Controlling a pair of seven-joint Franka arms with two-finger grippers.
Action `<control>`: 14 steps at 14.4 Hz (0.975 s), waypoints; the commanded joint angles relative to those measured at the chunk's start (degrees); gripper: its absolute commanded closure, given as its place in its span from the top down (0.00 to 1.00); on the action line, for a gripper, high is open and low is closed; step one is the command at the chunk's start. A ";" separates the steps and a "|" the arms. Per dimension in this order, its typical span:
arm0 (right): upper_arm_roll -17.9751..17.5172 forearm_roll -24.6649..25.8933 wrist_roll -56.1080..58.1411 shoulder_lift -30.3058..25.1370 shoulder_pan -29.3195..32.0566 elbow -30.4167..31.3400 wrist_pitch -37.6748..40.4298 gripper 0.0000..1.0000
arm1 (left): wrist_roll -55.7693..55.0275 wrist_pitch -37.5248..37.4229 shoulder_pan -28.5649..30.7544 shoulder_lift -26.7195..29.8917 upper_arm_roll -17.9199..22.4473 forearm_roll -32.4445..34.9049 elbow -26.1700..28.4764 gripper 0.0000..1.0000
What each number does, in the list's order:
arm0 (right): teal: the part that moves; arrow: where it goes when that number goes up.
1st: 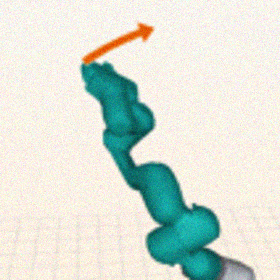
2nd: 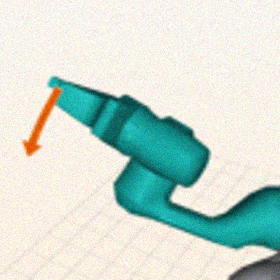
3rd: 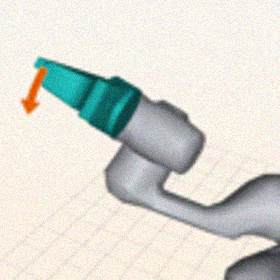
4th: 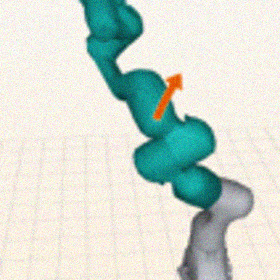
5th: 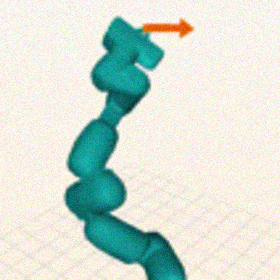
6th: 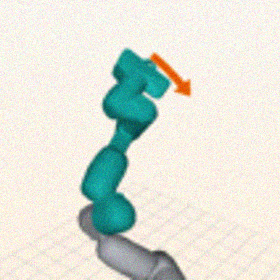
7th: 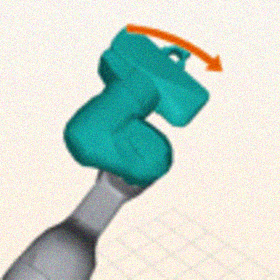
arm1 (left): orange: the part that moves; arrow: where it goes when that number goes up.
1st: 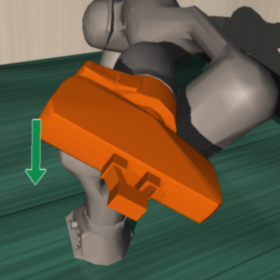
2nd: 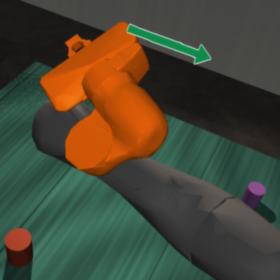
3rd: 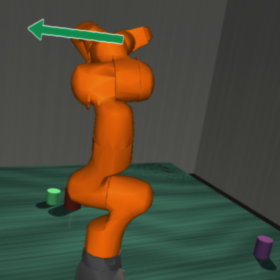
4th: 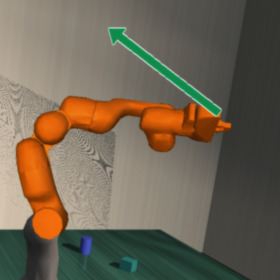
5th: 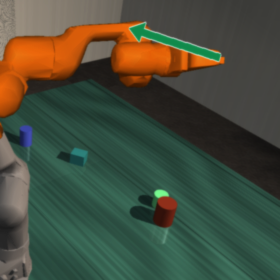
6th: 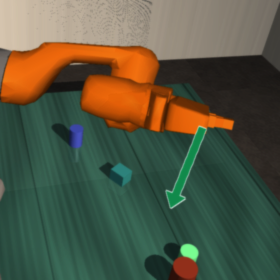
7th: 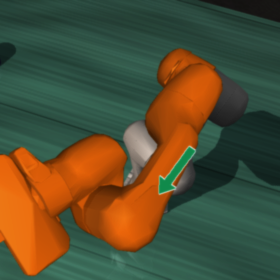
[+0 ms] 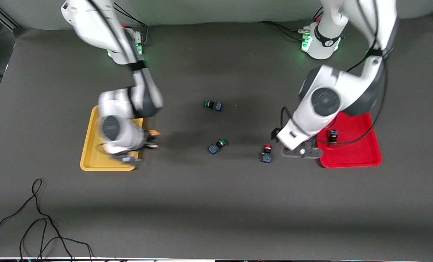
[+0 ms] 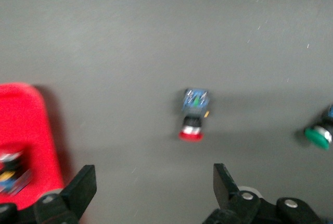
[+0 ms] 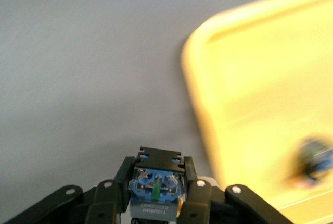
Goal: Place red and yellow buttons in trays
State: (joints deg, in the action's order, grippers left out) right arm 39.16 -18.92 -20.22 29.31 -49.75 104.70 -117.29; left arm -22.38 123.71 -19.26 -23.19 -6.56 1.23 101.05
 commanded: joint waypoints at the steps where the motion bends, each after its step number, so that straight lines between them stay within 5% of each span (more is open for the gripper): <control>1: 1.36 -1.82 12.09 1.96 4.72 2.08 -2.75 0.13 | -1.88 7.12 -2.01 -8.86 1.02 0.88 -3.85 1.00; 5: 1.36 -16.73 31.09 8.64 11.34 2.26 -4.79 0.17 | -4.60 13.04 -4.03 -15.03 1.20 1.41 -3.76 1.00; 7: 1.45 -17.90 31.47 9.53 11.25 2.09 -4.88 0.23 | -5.65 13.05 -4.30 -15.39 1.11 1.32 -3.76 0.95; 8: 1.45 -17.91 31.47 9.53 11.25 2.00 -4.96 0.41 | -7.31 13.05 -4.82 -15.82 1.19 1.41 -3.67 0.81; 9: 1.45 -17.91 31.47 9.53 11.34 2.00 -5.23 0.96 | -7.85 13.05 -5.26 -15.92 1.37 1.49 -3.67 0.62; 10: 1.62 -17.91 31.38 9.10 11.34 2.00 -5.23 1.00 | -7.94 13.05 -5.27 -16.26 1.37 1.58 -3.67 0.39; 11: 1.80 -17.64 31.30 8.49 11.25 2.00 -5.14 1.00 | -8.12 12.96 -5.27 -16.27 1.37 1.49 -3.67 0.27; 14: 4.78 -16.16 31.21 3.31 10.03 1.82 -3.57 1.00 | -9.52 12.00 -5.18 -15.92 1.37 1.58 -3.85 0.16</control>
State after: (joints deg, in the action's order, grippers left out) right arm 41.51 -35.37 10.20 37.77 -38.59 105.91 -122.55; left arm -29.59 137.16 -23.34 -39.13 -6.20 1.75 98.38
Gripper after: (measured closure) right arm 0.141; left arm 0.599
